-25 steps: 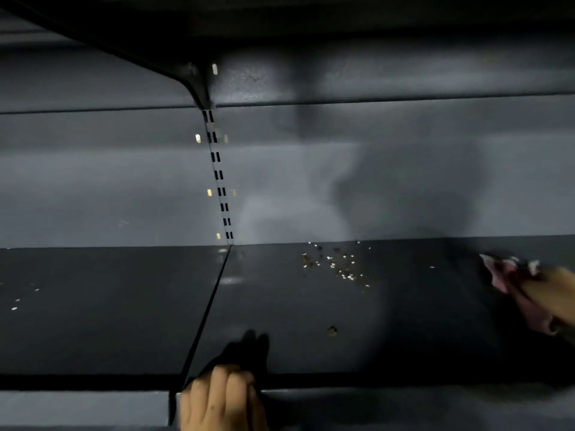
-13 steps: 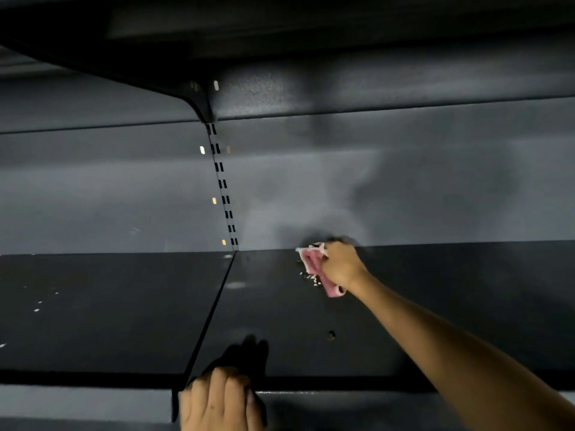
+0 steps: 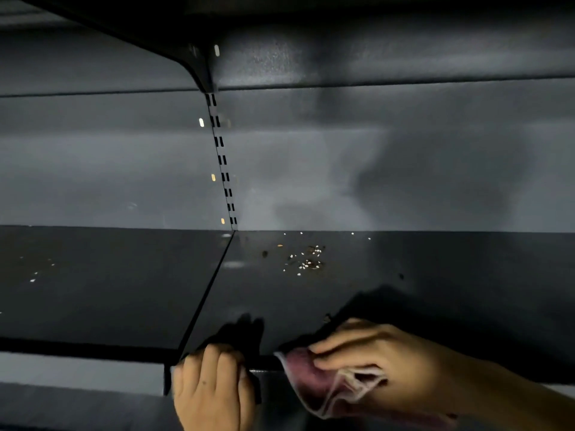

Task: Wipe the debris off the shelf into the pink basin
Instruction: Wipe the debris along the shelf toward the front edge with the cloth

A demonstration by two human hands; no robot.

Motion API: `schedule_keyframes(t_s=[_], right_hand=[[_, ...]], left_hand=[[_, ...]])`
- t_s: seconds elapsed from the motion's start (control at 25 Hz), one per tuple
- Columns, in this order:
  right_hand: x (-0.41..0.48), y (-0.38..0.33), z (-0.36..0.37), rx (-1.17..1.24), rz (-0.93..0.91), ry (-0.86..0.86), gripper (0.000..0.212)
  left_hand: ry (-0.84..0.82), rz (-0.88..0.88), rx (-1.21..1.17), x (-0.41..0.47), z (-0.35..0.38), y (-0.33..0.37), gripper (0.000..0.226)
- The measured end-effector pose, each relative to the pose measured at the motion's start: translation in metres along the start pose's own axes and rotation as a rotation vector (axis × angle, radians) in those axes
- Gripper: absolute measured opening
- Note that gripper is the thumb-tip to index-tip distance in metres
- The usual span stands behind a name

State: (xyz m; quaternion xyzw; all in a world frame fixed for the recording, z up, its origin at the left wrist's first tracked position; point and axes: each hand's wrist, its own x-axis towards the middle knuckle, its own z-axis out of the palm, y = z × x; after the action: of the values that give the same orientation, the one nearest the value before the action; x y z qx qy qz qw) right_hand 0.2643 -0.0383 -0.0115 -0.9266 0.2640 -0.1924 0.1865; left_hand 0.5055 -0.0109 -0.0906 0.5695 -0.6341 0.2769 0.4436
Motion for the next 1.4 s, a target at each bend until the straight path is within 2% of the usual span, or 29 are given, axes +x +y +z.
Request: schedule_keyframes(t_s=[0.12, 0.2, 0.36, 0.44, 0.48, 0.56, 0.6, 0.68, 0.8, 0.92, 1.04, 1.12, 1.24, 1.36, 1.4], right_hand=[[0.031, 0.011, 0.001, 0.061, 0.08, -0.04, 0.027], [0.046, 0.025, -0.001, 0.004, 0.118, -0.008, 0.025], [0.085, 0.053, -0.011, -0.128, 0.174, 0.092, 0.023], [0.102, 0.061, -0.023, -0.291, 0.248, 0.215, 0.028], [0.105, 0.061, -0.032, -0.322, 0.266, 0.347, 0.026], [0.09, 0.058, -0.055, -0.288, 0.253, 0.624, 0.024], [0.071, 0.057, -0.069, -0.248, 0.246, 0.653, 0.027], [0.019, 0.057, -0.093, -0.168, 0.28, 0.528, 0.043], [-0.04, 0.053, -0.089, 0.066, 0.349, 0.255, 0.027], [-0.039, 0.054, -0.036, -0.01, 0.223, 0.109, 0.028], [0.016, 0.057, -0.012, -0.111, 0.097, 0.112, 0.022], [0.058, 0.059, -0.015, -0.193, 0.135, 0.167, 0.02], [0.083, 0.058, -0.03, -0.365, 0.382, 0.3, 0.028], [0.037, 0.052, -0.066, -0.052, 0.578, 0.739, 0.029], [0.01, 0.051, -0.075, -0.001, 0.653, 0.804, 0.027]], left_hand=[[-0.008, 0.005, -0.018, 0.002, -0.003, 0.001, 0.016], [-0.017, -0.003, -0.017, 0.002, -0.003, 0.001, 0.022], [-0.004, 0.014, -0.02, 0.003, -0.001, -0.002, 0.019], [-0.016, 0.023, -0.01, 0.001, 0.0, -0.003, 0.024], [-0.016, 0.02, -0.025, -0.002, 0.0, -0.004, 0.024], [-0.011, 0.009, -0.069, -0.003, 0.0, -0.003, 0.021], [-0.009, 0.006, -0.079, -0.002, 0.001, -0.002, 0.019], [-0.004, 0.005, -0.077, -0.001, 0.002, 0.0, 0.019], [-0.016, -0.015, -0.08, -0.002, 0.0, 0.0, 0.024], [-0.032, -0.025, -0.072, -0.003, -0.001, 0.001, 0.021], [-0.026, -0.031, -0.041, 0.001, -0.001, 0.002, 0.023], [-0.029, -0.014, -0.028, -0.002, 0.0, 0.0, 0.022], [-0.046, -0.058, -0.096, -0.008, 0.003, -0.003, 0.028], [-0.067, -0.053, -0.096, -0.005, 0.003, -0.002, 0.027], [-0.054, -0.046, -0.094, -0.003, 0.002, -0.001, 0.023]])
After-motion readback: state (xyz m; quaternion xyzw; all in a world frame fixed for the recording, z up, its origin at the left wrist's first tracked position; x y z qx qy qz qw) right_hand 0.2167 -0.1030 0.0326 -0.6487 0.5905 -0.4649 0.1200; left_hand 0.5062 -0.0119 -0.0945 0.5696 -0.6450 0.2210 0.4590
